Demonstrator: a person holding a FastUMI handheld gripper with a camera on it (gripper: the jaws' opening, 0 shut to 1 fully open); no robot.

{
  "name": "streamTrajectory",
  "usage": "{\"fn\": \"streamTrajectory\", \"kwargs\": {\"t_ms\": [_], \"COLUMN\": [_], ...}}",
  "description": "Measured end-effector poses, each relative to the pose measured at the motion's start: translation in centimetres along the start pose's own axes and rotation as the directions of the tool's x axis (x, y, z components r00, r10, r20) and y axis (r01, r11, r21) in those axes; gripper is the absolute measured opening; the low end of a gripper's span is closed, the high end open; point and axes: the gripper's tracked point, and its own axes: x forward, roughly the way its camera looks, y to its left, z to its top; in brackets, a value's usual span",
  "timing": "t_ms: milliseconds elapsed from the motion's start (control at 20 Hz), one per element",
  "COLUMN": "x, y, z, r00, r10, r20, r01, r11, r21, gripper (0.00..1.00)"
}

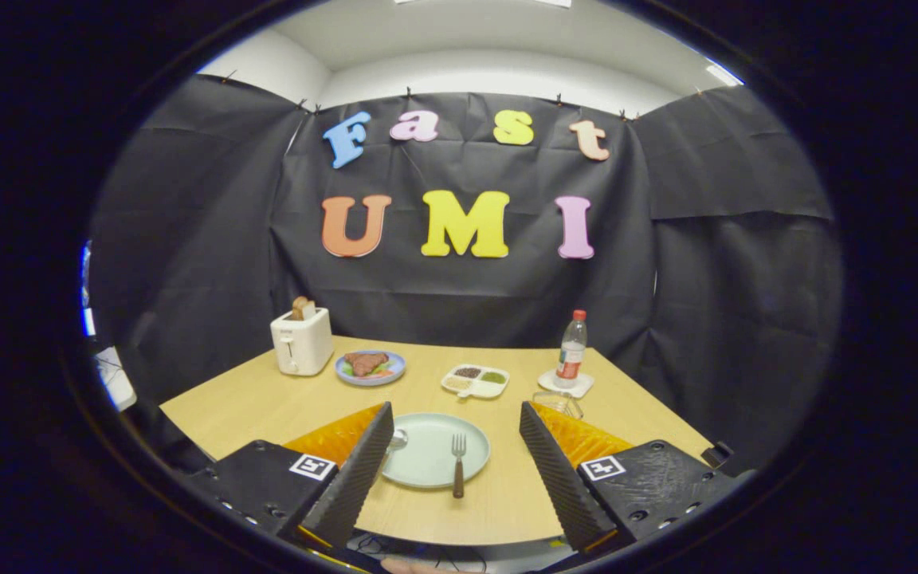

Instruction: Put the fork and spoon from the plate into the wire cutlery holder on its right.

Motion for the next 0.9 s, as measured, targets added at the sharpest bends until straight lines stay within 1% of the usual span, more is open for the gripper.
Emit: {"fn": "streamTrajectory", "kwargs": {"t_ms": [200,450,550,700,900], "x": [3.6,7.4,8.7,10.6,12.5], "y": [-0.5,-0.5,-0.4,-0.3,0.0], "z": [-2.0,-4.9,-5.8,-7.4,-9.2], "r00": [0.994,0.968,0.956,0.931,0.887], "r10": [-0.011,-0.009,0.003,0.020,0.032], "r20": [-0.112,-0.252,-0.292,-0.365,-0.461], "r01": [0.011,0.003,-0.006,-0.017,-0.031], "r11": [1.000,1.000,1.000,1.000,0.999], "r21": [-0.002,-0.024,-0.010,0.011,0.009], "gripper": [0.96,0.96,0.96,0.96,0.96]}}
